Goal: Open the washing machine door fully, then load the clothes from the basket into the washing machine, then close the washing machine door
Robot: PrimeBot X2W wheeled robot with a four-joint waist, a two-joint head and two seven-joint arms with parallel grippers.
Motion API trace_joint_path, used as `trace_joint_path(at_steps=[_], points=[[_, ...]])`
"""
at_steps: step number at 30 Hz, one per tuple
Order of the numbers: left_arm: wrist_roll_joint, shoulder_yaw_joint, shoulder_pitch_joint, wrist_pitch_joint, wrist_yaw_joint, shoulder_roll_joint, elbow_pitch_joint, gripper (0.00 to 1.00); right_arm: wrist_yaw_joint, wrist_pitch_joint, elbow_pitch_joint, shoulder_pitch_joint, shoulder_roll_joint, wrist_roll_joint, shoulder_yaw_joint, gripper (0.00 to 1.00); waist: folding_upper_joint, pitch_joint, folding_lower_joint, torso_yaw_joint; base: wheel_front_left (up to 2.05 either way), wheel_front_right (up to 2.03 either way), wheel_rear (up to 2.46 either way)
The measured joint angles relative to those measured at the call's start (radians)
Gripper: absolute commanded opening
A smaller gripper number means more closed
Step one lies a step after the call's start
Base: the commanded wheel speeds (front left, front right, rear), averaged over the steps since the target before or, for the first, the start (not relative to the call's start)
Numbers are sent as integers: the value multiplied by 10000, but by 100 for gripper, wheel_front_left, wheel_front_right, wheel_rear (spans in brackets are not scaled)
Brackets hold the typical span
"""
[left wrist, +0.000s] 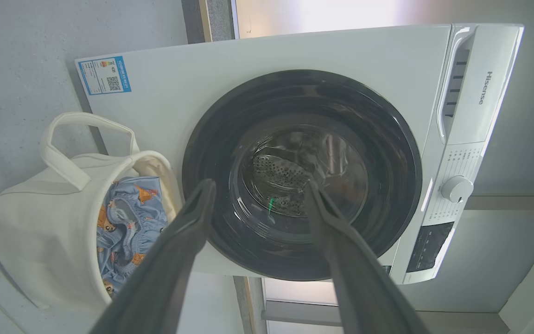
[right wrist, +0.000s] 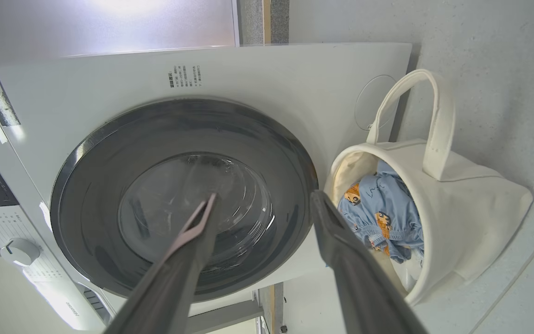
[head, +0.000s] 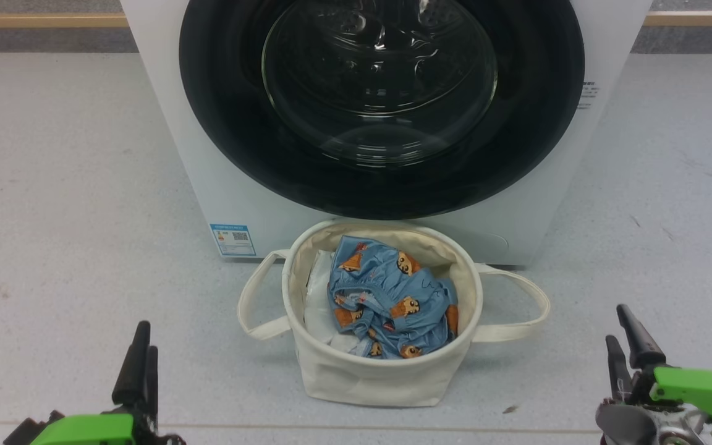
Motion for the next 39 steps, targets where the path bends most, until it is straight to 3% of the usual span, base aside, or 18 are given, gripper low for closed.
trace_joint_path(at_steps=[9, 20, 39], points=[[951, -309, -203, -351, -4, 257, -19, 100, 0, -385, -508, -144, -213, -1705, 562, 100, 0, 15, 0, 71, 0, 0, 0], [3614, -754, -336, -686, 259, 608, -272, 100, 0, -662, -717, -334, -560, -4366, 1383, 100, 0, 61, 0, 175, 0, 0, 0], [5503, -713, -573, -1231, 79, 662, -61, 100, 0, -1181, -537, -662, -771, -6548, 1850, 100, 0, 112, 0, 246, 0, 0, 0]])
